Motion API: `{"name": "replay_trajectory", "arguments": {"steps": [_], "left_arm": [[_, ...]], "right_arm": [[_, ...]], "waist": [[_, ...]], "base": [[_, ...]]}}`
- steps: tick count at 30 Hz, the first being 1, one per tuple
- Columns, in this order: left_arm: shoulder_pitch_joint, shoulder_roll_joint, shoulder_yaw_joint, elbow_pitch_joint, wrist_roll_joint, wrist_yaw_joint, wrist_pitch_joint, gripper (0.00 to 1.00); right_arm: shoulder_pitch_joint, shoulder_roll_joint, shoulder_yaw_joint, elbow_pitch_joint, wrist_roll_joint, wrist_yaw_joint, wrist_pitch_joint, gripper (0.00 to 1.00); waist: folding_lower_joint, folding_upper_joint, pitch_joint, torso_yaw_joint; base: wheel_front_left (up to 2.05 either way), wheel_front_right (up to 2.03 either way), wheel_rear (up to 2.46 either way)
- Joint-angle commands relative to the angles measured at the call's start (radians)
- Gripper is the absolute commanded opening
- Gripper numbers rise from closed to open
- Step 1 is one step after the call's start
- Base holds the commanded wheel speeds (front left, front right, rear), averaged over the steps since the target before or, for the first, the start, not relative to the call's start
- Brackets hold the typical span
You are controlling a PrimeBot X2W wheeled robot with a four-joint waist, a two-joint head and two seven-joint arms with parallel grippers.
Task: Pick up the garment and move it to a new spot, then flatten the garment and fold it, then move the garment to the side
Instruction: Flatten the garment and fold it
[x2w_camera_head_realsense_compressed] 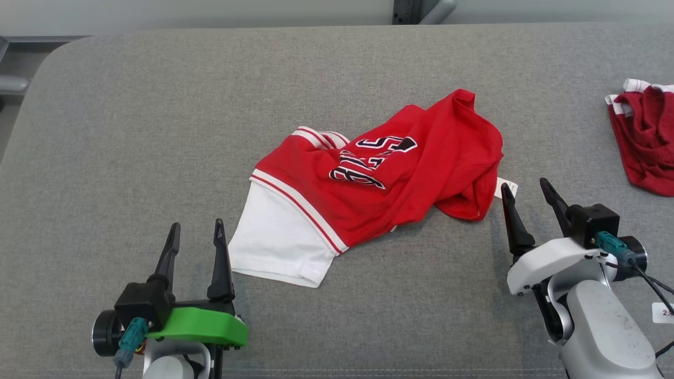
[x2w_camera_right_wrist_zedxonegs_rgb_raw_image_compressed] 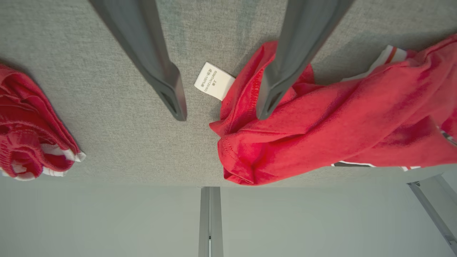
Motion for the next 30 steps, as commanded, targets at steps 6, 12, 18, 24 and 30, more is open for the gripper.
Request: {"name": "replay_trajectory", "arguments": {"steps": [6, 12, 18, 24, 30], "left_arm": [[-0.011, 0.001, -0.004, 0.009, 0.010, -0.005, 0.000, 1.00], [-0.017, 0.001, -0.016, 0.013, 0.003, -0.007, 0.000, 1.00], [-0.019, 0.001, -0.019, 0.013, -0.001, -0.003, 0.000, 1.00], [-0.016, 0.001, -0.017, 0.013, 0.005, -0.002, 0.000, 1.00], [-0.013, 0.001, -0.012, 0.011, 0.009, -0.002, 0.000, 1.00]], "right_arm": [[-0.062, 0.008, -0.023, 0.051, 0.029, -0.002, -0.003, 1.00], [-0.146, -0.007, -0.029, 0.160, 0.054, -0.002, 0.010, 1.00], [-0.212, -0.008, 0.002, 0.269, 0.103, -0.002, 0.014, 0.81], [-0.256, -0.003, 0.031, 0.353, 0.140, -0.002, 0.014, 0.41], [-0.278, -0.011, 0.051, 0.344, 0.126, -0.002, 0.000, 0.07]], "waist": [[0.0000, 0.0095, 0.013, 0.031], [0.0000, 0.0095, 0.025, 0.065], [0.0000, 0.0095, 0.035, 0.088], [0.0000, 0.0095, 0.034, 0.092], [0.0000, 0.0095, 0.033, 0.082]], "base": [[0.00, 0.00, 0.00], [0.00, 0.00, 0.00], [0.00, 0.00, 0.00], [0.00, 0.00, 0.00], [0.00, 0.00, 0.00]]}}
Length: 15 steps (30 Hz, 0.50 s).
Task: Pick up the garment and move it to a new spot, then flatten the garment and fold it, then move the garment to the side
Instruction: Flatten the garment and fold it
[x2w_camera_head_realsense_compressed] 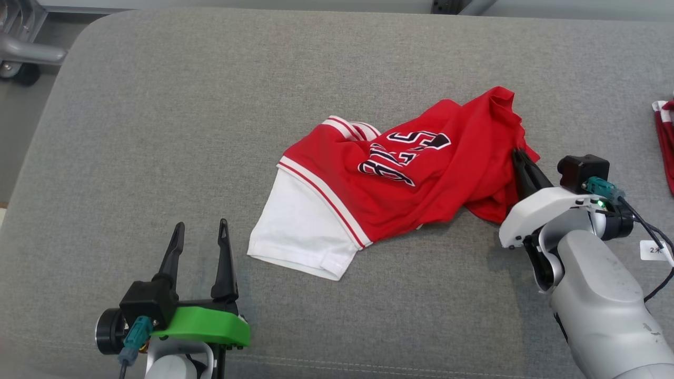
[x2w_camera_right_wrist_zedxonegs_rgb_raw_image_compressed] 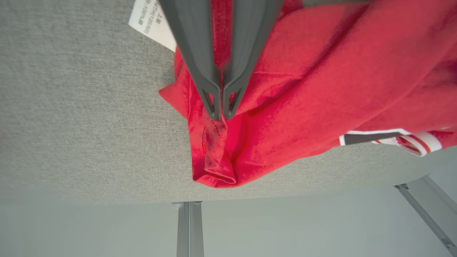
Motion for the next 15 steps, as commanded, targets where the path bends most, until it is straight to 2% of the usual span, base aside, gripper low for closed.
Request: {"name": "replay_trajectory", "arguments": {"steps": [1, 6, 15], "left_arm": [[-0.007, 0.001, 0.003, -0.001, 0.004, 0.001, 0.000, 1.00], [-0.004, 0.001, 0.009, -0.003, 0.008, 0.002, 0.000, 1.00], [0.007, 0.001, 0.024, -0.003, 0.018, -0.005, 0.000, 1.00]], "right_arm": [[-0.011, -0.008, 0.003, -0.010, -0.012, -0.002, -0.007, 0.01], [-0.005, 0.001, -0.010, -0.099, -0.045, -0.002, -0.008, 0.00], [0.097, 0.028, -0.065, -0.291, -0.158, -0.002, -0.008, 0.00]], "waist": [[0.0000, 0.0095, 0.001, -0.005], [0.0000, 0.0095, -0.001, -0.029], [0.0000, 0.0095, -0.014, -0.088]], "base": [[0.00, 0.00, 0.00], [0.00, 0.00, 0.00], [0.00, 0.00, 0.00]]}}
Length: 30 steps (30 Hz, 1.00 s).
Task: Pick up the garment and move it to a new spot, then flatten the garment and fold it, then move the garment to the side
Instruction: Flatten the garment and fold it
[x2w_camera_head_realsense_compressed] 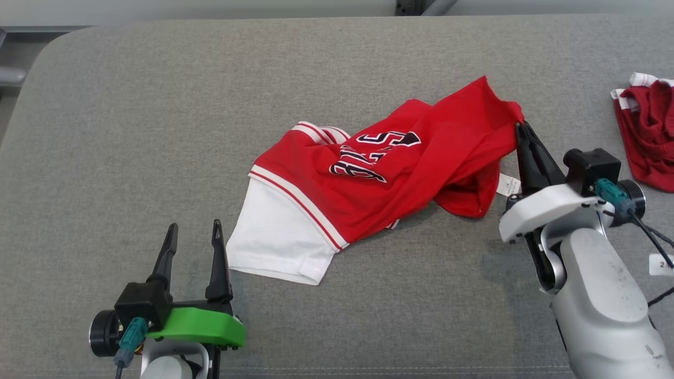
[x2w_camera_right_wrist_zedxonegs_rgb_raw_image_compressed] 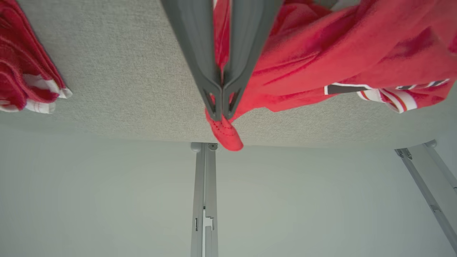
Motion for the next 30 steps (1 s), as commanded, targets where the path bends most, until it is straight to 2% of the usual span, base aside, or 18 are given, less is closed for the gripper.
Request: {"name": "replay_trajectory", "arguments": {"steps": [1, 8, 11, 15, 18, 20, 21, 22, 30], "left_arm": [[0.007, 0.001, 0.005, -0.001, 0.006, -0.004, 0.000, 1.00], [0.012, 0.001, 0.015, -0.002, 0.013, -0.007, 0.000, 1.00], [0.013, 0.001, 0.020, -0.001, 0.015, -0.009, 0.000, 1.00], [0.005, 0.001, 0.022, 0.006, 0.018, -0.016, 0.000, 1.00], [-0.008, 0.001, 0.023, 0.014, 0.022, -0.019, 0.000, 1.00], [-0.013, 0.001, 0.022, 0.018, 0.023, -0.020, 0.000, 1.00], [-0.014, 0.001, 0.023, 0.019, 0.024, -0.021, 0.000, 1.00], [-0.014, 0.001, 0.024, 0.021, 0.025, -0.021, 0.000, 1.00], [-0.007, 0.001, 0.029, 0.028, 0.023, -0.025, 0.000, 1.00]], "right_arm": [[0.034, 0.004, -0.014, -0.022, -0.013, -0.002, -0.003, 0.00], [0.204, 0.029, -0.162, -0.212, -0.085, -0.002, 0.050, 0.00], [0.283, 0.044, -0.208, -0.279, -0.083, -0.002, 0.089, 0.00], [0.346, 0.054, -0.239, -0.292, -0.067, -0.002, 0.116, 0.00], [0.357, 0.058, -0.244, -0.222, -0.062, -0.002, 0.098, 0.00], [0.350, 0.058, -0.235, -0.171, -0.054, -0.002, 0.090, 0.29], [0.345, 0.058, -0.228, -0.151, -0.052, -0.002, 0.079, 0.88], [0.342, 0.058, -0.219, -0.130, -0.044, -0.002, 0.072, 1.00], [0.366, 0.058, -0.179, -0.050, -0.010, -0.002, 0.040, 1.00]], "waist": [[0.0000, 0.0095, -0.006, -0.020], [0.0000, 0.0095, -0.013, -0.075], [0.0000, 0.0095, -0.011, -0.096], [0.0000, 0.0095, -0.006, -0.120], [0.0000, 0.0095, -0.004, -0.133], [0.0000, 0.0095, -0.004, -0.137], [0.0000, 0.0095, -0.005, -0.139], [0.0000, 0.0095, -0.006, -0.141], [0.0000, 0.0095, -0.017, -0.162]], "base": [[0.00, 0.00, 0.00], [0.00, 0.00, 0.00], [0.00, 0.00, 0.00], [0.00, 0.00, 0.00], [0.00, 0.00, 0.00], [0.00, 0.00, 0.00], [0.00, 0.00, 0.00], [0.00, 0.00, 0.00], [0.00, 0.00, 0.00]]}}
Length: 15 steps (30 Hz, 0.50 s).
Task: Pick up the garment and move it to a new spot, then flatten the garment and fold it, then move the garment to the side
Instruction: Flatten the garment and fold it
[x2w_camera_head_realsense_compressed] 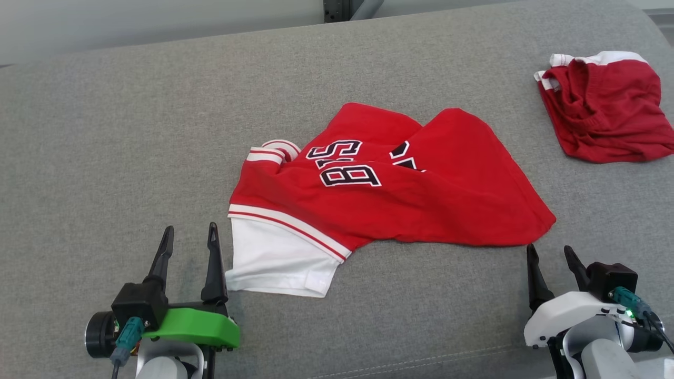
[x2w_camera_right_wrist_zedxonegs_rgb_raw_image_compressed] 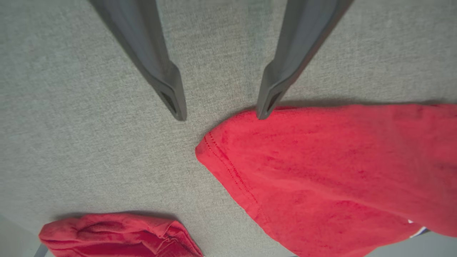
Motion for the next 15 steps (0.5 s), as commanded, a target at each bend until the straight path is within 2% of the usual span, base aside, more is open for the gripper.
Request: {"name": "replay_trajectory", "arguments": {"steps": [1, 9, 15], "left_arm": [[-0.003, 0.001, 0.003, 0.005, 0.006, -0.004, 0.000, 1.00], [-0.036, 0.001, -0.022, 0.067, 0.021, -0.031, 0.000, 1.00], [-0.114, 0.003, -0.070, 0.207, 0.028, -0.071, 0.016, 1.00]], "right_arm": [[0.012, -0.002, -0.002, 0.004, 0.007, -0.002, -0.013, 1.00], [-0.009, -0.002, -0.016, -0.051, -0.003, -0.002, -0.040, 1.00], [-0.005, -0.002, 0.008, -0.105, 0.008, -0.002, -0.048, 1.00]], "waist": [[0.0000, 0.0095, -0.006, -0.009], [0.0000, 0.0095, -0.028, -0.039], [0.0000, 0.0095, -0.037, -0.058]], "base": [[0.00, 0.00, 0.00], [0.00, 0.00, 0.00], [0.00, 0.00, 0.00]]}}
